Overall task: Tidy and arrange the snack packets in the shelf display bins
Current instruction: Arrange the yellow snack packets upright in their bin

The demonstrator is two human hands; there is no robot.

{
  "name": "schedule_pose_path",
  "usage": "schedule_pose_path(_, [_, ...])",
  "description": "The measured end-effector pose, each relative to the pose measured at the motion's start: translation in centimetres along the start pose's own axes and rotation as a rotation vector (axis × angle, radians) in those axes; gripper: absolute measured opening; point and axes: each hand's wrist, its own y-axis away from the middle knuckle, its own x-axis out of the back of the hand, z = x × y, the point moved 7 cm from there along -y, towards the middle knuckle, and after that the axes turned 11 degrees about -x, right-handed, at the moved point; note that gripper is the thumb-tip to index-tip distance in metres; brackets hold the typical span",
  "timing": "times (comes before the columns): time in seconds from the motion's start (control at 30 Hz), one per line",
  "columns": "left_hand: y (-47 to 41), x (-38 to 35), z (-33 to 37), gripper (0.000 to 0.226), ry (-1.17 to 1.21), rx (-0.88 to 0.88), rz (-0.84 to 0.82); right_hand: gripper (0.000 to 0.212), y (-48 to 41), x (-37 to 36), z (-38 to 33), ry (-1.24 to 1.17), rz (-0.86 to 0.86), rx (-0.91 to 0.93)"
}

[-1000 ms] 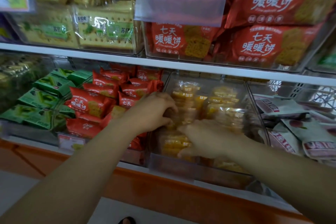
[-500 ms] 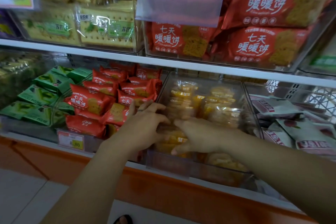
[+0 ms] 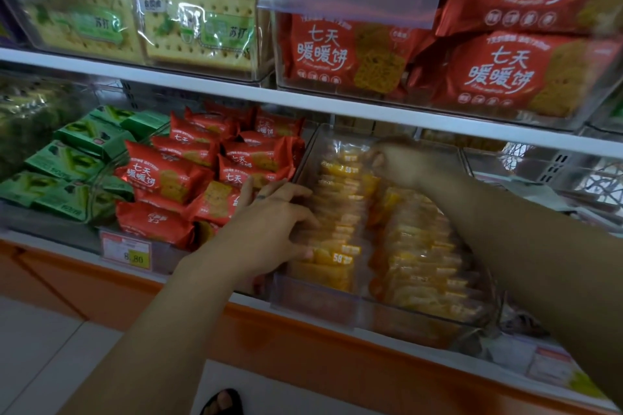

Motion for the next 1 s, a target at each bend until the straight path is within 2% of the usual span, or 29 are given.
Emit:
schedule_pose_path(0.03, [0.0, 0.0, 0.0, 0.04, -0.004, -0.004, 0.005, 0.019, -0.6, -0.1, -0.1, 0.047, 0.017, -0.008])
schedule_pose_path(0.17, [0.2, -0.1, -0.2, 0.039, 0.0, -0.022, 0.018, 0.038, -2.4, -0.8, 0.1, 0.158, 0.045, -0.074])
schedule_pose_path(0.23, [0.2, -0.1, -0.2, 0.039, -0.003, -0.027, 0.016, 0.035, -3.0, -1.0, 0.6, 0.152, 0.057, -0.099])
schedule_pose_path(0.33, [0.2, -0.1, -0.2, 0.039, -0.005, -0.031, 0.015, 0.027, -3.3, -1.0, 0.4, 0.045, 0.079, -0.079])
schedule_pose_path(0.53, [0.1, 0.0, -0.3, 0.038, 0.005, -0.038, 0.019, 0.029, -2.2, -0.1, -1.2, -0.128, 0.141, 0.045])
schedule_pose_path(0.67, [0.1, 0.0, -0.3, 0.038, 0.009, -0.038, 0.012, 0.025, -0.2, 1.6, -2.4, -0.206, 0.355, 0.12])
schedule_pose_path(0.73, [0.2, 0.0, -0.2, 0.037, 0.02, -0.04, 0.005, 0.02, 0.3, 1.6, -3.1, -0.271, 0.385, 0.167])
schedule_pose_path(0.8, [0.2, 0.1, -0.2, 0.037, 0.017, -0.042, -0.008, 0.016, 0.1, 1.0, -3.5, -0.33, 0.336, 0.202])
schedule_pose_path(0.93, [0.6, 0.1, -0.2, 0.034, 0.041, -0.04, -0.039, 0.011, -0.5, -2.0, -3.7, -0.331, -0.002, 0.157])
schedule_pose_path(1.0, [0.7, 0.1, -0.2, 0.034, 0.043, -0.039, -0.044, 0.006, -0.9, -2.0, -3.5, -0.332, -0.083, 0.139])
